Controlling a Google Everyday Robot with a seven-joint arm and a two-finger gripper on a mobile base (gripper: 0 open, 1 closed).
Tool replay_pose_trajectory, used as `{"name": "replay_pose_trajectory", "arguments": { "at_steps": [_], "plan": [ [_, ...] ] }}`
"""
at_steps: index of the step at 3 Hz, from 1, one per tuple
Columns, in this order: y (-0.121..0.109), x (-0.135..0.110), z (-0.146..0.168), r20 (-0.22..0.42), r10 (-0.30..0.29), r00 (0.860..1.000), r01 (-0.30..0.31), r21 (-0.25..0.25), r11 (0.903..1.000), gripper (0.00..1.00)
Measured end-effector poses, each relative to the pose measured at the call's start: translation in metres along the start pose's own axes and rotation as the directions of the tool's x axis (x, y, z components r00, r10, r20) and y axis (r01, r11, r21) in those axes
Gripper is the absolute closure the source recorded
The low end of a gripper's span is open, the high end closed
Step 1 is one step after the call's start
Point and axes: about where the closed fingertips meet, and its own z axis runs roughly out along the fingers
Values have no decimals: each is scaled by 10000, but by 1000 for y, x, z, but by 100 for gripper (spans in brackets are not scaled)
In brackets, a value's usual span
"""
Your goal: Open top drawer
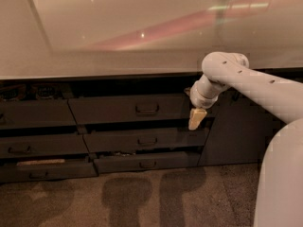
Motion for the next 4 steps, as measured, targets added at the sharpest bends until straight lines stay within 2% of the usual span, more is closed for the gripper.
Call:
{"name": "replay_pose_trajectory", "arguments": {
  "at_steps": [3,4],
  "plan": [
    [0,0,0,0,0,10000,0,-2,10000,89],
    [0,0,0,0,0,10000,0,-3,10000,100]
  ]
}}
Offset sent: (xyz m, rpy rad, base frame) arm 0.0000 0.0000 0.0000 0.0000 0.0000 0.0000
